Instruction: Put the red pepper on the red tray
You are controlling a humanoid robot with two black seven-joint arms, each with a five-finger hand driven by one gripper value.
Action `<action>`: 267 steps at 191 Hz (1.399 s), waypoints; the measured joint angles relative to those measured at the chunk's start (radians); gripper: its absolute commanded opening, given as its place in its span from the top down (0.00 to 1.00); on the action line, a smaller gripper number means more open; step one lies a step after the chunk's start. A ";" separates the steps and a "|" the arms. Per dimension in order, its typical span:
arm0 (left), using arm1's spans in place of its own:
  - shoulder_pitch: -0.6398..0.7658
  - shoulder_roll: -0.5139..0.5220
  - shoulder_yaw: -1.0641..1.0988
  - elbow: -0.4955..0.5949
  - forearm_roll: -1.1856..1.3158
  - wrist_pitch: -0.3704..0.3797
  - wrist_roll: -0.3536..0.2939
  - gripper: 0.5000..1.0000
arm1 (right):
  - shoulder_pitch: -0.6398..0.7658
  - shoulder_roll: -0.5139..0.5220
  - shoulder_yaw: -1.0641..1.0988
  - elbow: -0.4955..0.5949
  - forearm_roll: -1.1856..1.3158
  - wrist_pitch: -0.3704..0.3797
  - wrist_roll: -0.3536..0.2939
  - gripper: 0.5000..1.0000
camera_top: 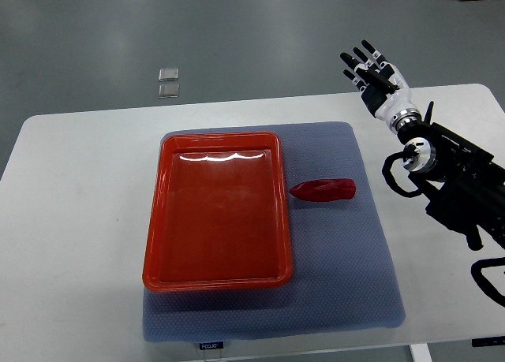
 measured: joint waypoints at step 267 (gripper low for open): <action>-0.013 0.000 0.009 0.011 0.000 0.001 0.000 0.00 | 0.010 -0.001 -0.009 0.012 -0.016 -0.031 0.002 0.17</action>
